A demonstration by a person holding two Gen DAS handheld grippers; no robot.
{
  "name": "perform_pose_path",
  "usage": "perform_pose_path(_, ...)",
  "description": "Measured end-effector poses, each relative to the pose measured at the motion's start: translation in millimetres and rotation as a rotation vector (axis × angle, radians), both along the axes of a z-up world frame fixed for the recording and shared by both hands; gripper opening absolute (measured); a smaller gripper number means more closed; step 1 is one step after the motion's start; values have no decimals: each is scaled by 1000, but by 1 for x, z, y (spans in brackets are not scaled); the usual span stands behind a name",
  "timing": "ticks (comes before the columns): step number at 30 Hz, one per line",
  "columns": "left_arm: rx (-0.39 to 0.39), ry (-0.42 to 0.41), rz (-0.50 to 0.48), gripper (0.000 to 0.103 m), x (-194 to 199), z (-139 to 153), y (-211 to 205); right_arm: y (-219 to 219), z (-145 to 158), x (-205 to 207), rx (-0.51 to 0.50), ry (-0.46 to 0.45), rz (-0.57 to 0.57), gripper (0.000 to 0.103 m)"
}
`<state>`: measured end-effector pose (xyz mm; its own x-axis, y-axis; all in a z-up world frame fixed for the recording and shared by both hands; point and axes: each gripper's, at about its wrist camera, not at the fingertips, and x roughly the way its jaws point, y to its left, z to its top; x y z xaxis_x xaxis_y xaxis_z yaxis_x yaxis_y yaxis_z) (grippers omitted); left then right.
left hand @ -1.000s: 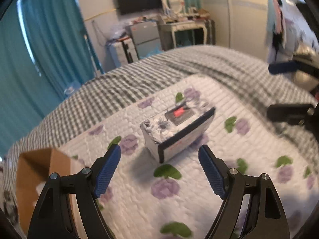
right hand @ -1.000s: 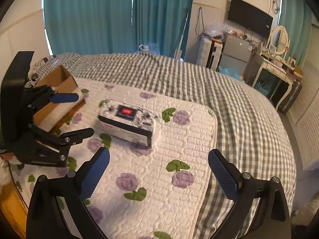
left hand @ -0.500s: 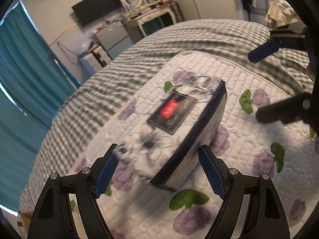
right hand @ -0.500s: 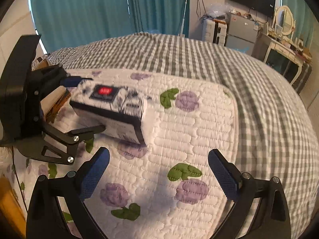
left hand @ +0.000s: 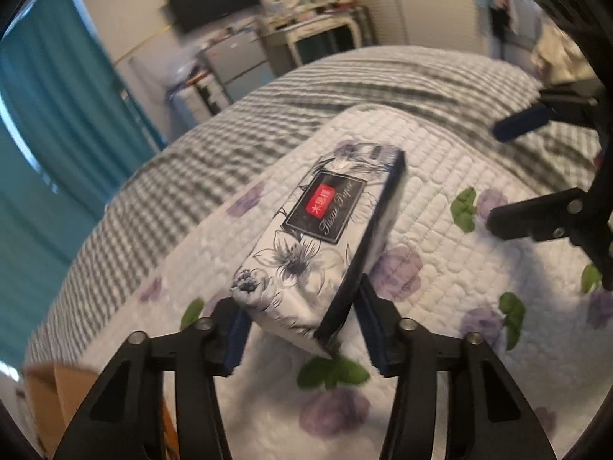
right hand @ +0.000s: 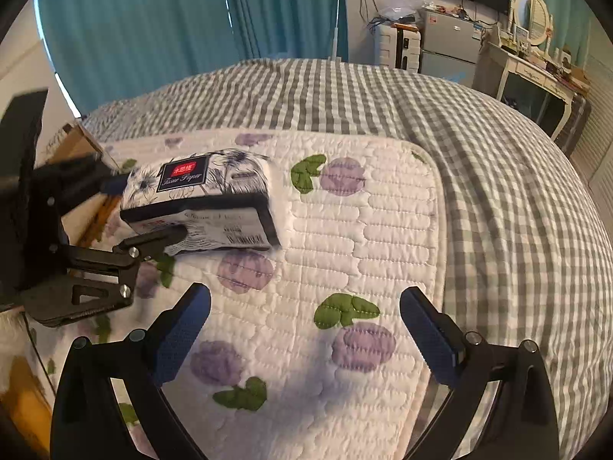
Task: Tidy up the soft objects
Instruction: 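Carry the tissue-paper pack into the box and open the left gripper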
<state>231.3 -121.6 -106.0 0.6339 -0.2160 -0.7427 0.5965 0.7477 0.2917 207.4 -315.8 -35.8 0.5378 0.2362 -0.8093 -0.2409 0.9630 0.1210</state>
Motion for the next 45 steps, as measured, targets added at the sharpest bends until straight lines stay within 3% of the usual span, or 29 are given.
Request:
perform_pose_path(6, -98, -22, 98, 43, -27, 45, 37, 5, 44, -28, -41, -48, 7, 100)
perform_pose_path(12, -183, -91, 179, 42, -61, 111, 81, 33, 101, -66, -62, -132, 37, 100)
perform_pose_path(18, -180, -192, 236, 42, -98, 172, 135, 93, 147, -107, -27, -192, 132, 100)
perform_pose_path(22, -163, -214, 270, 42, -115, 188, 178, 143, 159, -119, -29, -206, 196, 100)
perform_pose_path(28, -187, -183, 358, 42, -116, 164, 237, 211, 154, -110, 7, -197, 237, 100)
perform_pose_path(38, -189, -94, 432, 43, -76, 88, 285, 285, 98, -66, -28, -131, 272, 100)
perform_pose_path(41, -220, -72, 378, 50, -66, 73, 284, 298, 79, -53, -50, -114, 281, 100)
perform_pose_path(43, -186, -102, 396, 73, -60, 66, 279, 304, 67, -45, -63, -108, 286, 100)
perform_pose_path(45, -164, -149, 415, 74, -57, 63, 278, 306, 60, -41, -68, -107, 287, 100)
